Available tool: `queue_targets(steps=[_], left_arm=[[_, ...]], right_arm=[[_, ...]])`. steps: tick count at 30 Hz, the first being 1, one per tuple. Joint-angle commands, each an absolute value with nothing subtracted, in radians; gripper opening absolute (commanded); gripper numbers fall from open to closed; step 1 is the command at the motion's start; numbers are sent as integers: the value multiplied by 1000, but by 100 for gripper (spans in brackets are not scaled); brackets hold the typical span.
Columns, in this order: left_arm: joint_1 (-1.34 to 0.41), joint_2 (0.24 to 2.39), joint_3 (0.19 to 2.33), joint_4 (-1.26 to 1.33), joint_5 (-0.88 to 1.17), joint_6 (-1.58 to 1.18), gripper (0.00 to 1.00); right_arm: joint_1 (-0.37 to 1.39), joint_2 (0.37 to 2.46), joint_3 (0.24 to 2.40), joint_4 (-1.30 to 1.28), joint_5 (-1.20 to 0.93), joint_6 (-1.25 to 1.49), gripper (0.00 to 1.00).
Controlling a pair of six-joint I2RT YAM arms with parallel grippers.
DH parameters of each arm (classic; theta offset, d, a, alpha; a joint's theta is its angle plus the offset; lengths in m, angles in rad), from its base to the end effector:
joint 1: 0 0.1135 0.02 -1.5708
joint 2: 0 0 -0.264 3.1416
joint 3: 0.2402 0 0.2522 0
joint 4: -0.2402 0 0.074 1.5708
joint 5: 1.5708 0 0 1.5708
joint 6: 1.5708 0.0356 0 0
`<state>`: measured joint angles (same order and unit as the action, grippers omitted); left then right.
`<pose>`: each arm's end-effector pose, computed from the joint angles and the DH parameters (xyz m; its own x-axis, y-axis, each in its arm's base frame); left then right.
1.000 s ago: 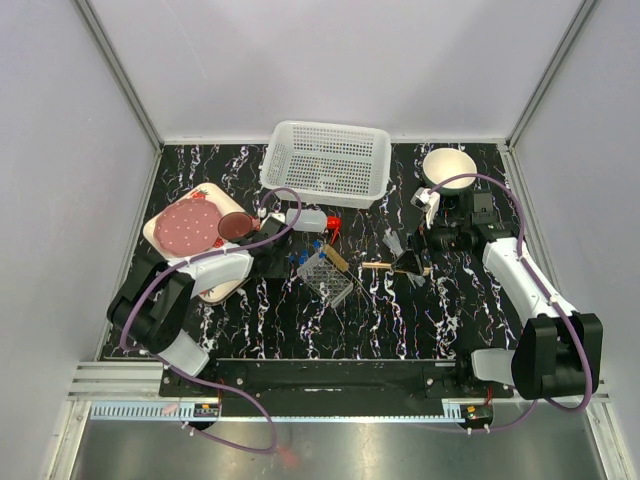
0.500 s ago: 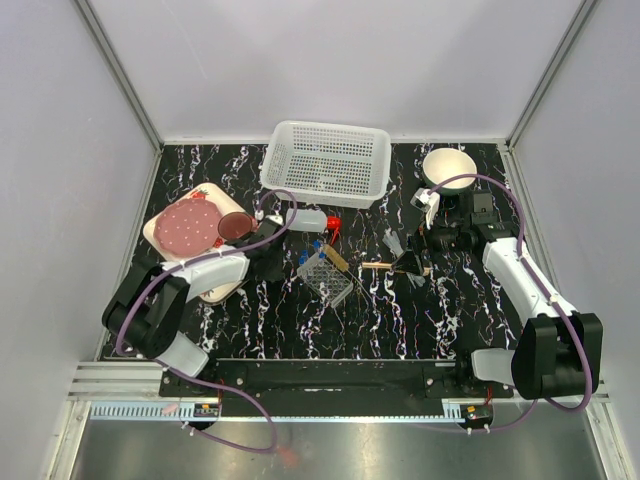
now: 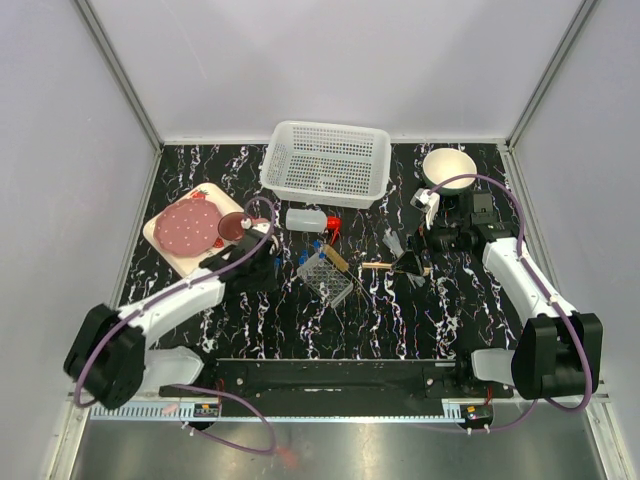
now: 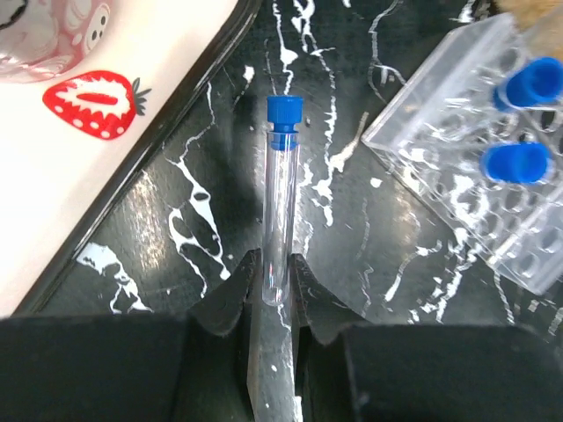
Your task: Organize the chemistry lab equipment
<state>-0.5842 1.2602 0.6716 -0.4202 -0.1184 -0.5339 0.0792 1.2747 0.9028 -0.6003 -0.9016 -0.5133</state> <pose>0.1980 -0.1259 0.1862 -0.8596 -0.0374 -0.5096 0.0671 0.9804 -0.1851 0.2441 0.0474 0.2535 -0.4770 -0.3434 -0.8090 -0.8309 0.4762 0.2877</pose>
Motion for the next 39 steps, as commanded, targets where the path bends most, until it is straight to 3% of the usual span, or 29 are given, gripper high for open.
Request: queue_targets(steps=[1,8,15,18,25,33,39], left_arm=[[-586,1120,638,-417,-65,-577,8],[-586,801,556,-322,58,-644,8],[-595,670,448,111,178,-819,8],[-630,741,422,318,187,-896,8],[-843,1081,564,543,80,-907,7],[-965,1350,724,681,3,-956,7],[-988,1425,745,706,-51,-1011,7]], right_arm=[[75,1267,922,-603,-920,-532,100],[75,1246,920,-621,-1000,-545,100],[74,1242,917,-603,-1225,-474,100],[74,1244,881,-497,-1337,-327,100],[74,1223,672,284,-1324,450,99],[74,1267,663,336,-1187,655,95],[74,1266,643,391,-1167,702,77]])
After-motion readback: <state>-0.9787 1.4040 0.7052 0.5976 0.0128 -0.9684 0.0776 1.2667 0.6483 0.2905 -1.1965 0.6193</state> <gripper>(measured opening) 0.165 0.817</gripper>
